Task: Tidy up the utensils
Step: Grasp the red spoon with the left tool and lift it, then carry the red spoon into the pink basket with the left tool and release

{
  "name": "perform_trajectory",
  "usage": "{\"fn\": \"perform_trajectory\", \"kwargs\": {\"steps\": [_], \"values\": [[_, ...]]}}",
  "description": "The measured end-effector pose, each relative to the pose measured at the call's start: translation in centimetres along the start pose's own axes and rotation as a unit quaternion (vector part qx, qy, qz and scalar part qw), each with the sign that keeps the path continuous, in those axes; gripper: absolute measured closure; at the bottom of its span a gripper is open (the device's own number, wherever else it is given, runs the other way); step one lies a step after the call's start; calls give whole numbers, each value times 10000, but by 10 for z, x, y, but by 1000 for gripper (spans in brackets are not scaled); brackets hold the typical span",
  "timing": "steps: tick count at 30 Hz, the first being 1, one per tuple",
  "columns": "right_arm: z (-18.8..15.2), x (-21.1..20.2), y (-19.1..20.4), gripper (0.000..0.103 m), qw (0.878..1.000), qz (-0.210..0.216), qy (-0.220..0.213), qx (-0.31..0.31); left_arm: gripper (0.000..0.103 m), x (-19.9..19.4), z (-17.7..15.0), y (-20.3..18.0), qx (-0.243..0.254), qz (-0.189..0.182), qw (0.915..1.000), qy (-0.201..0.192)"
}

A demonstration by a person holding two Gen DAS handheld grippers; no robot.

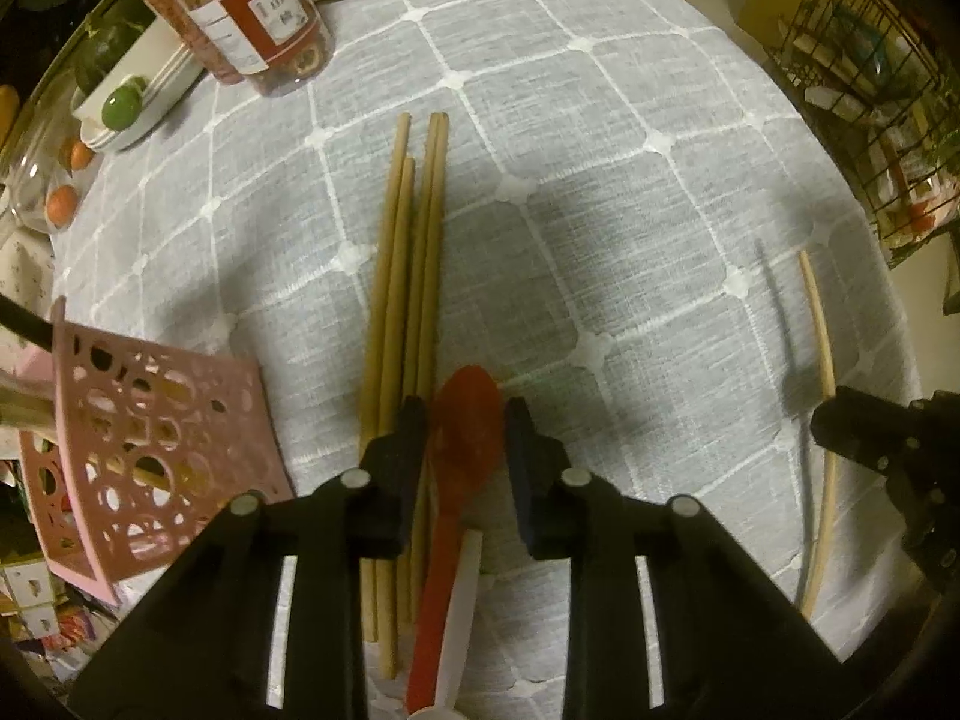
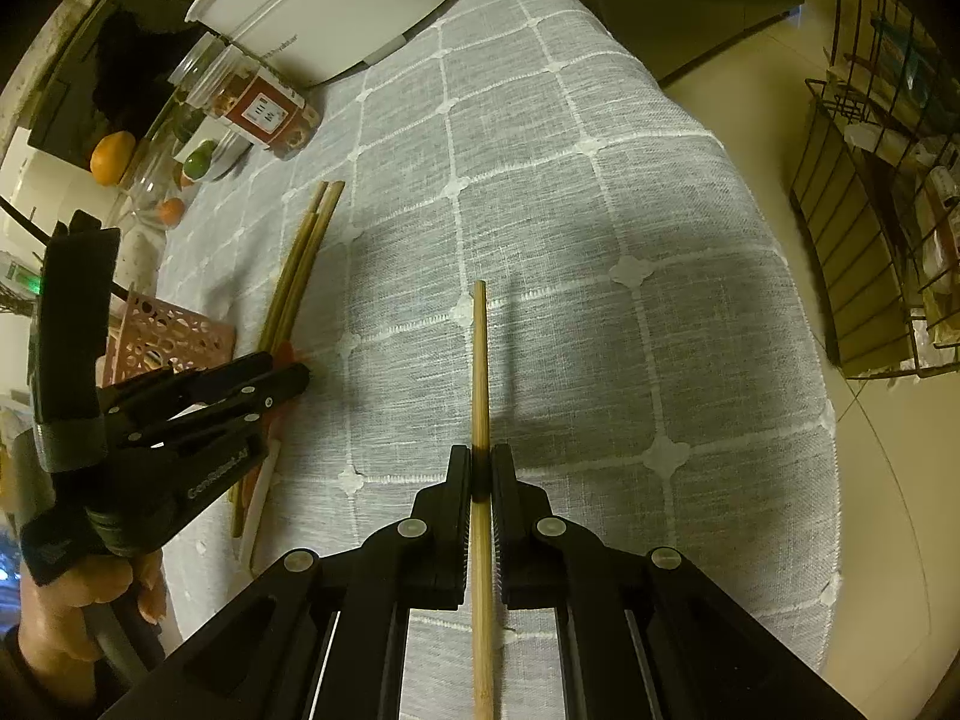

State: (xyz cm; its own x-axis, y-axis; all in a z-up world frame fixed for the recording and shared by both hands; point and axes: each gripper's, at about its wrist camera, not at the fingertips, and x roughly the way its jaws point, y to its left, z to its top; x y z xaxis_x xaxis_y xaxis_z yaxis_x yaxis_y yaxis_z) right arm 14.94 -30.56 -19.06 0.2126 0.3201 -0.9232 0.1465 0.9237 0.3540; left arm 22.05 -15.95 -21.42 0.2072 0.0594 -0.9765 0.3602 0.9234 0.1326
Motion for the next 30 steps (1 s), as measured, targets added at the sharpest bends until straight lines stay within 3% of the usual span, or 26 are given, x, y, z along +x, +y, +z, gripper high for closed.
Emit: {"fn": "perform_trajectory", "kwargs": {"steps": [1, 7, 16, 30], "values": [[0, 0, 0, 97, 10000, -9, -8, -6, 75, 1, 12, -5, 11, 10, 10000, 1], [1, -3, 0, 97, 10000, -10, -53, -16, 76, -6, 10, -3, -15, -74, 9999, -137], [-4, -20, 14, 97, 9989, -39, -355, -299, 76, -53, -13, 5, -46, -348, 9958, -843], [-24, -48, 54, 97, 9929, 3, -790, -889, 76, -129, -72, 40, -93, -924, 9747, -2035]]}}
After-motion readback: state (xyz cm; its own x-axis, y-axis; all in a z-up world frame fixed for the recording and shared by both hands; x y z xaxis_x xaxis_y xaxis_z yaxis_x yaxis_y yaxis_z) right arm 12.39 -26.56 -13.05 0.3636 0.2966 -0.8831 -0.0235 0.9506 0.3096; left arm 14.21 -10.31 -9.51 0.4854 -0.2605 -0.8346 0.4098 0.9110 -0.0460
